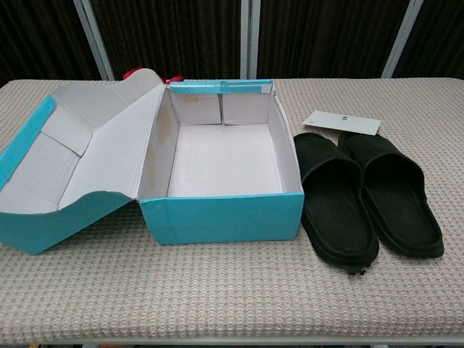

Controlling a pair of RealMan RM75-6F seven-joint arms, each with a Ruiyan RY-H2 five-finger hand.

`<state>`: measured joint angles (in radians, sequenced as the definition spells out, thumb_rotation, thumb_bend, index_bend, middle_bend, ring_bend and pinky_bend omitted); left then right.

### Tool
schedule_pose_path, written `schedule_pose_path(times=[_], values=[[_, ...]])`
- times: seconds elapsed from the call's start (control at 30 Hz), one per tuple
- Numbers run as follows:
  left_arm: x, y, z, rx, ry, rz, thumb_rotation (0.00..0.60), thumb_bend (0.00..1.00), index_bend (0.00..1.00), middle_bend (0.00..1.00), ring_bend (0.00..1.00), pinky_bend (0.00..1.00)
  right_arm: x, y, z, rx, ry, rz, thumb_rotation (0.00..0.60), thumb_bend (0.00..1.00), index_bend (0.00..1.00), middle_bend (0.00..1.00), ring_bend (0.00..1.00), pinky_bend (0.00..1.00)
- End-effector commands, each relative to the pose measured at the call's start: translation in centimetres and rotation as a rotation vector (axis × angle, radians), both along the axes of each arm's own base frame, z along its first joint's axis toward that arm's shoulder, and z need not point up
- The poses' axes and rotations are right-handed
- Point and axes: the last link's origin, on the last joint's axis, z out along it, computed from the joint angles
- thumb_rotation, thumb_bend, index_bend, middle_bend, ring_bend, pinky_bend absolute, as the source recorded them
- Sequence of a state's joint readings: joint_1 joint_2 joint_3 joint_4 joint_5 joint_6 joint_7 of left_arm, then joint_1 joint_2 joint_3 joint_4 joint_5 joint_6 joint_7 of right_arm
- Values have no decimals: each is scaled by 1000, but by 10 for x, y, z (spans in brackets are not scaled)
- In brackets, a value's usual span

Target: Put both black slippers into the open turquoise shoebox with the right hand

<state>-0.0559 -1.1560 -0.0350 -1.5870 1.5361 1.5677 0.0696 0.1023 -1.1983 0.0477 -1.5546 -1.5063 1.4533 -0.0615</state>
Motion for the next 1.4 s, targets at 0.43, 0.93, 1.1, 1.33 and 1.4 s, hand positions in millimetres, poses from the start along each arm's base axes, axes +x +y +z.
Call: schedule_pose_path(times=[0.43,0.93,1.1,1.33,1.4], values=[[9,5,-8,-48,-15,-24,600,47,105,88,30,60,-1,-11,16,20,-9,-23,600,99,0,0,0,0],[4,-6,-5,-84,-31,-51,600,50,107,97,30,59,65,-96,7,265,-110,52,600,96,16,124,0,10],[0,-11,-1,-84,-42,-46,600,50,108,97,30,59,90,-125,-15,356,-173,26,600,89,4,166,0,12],[-6,-16,1,-93,-62,-33,600,50,109,97,30,59,121,-155,-46,478,-240,-15,600,74,0,168,0,0],[-6,-17,1,-95,-64,-36,600,50,109,97,30,59,129,-160,-54,510,-271,-30,600,71,0,167,0,0]])
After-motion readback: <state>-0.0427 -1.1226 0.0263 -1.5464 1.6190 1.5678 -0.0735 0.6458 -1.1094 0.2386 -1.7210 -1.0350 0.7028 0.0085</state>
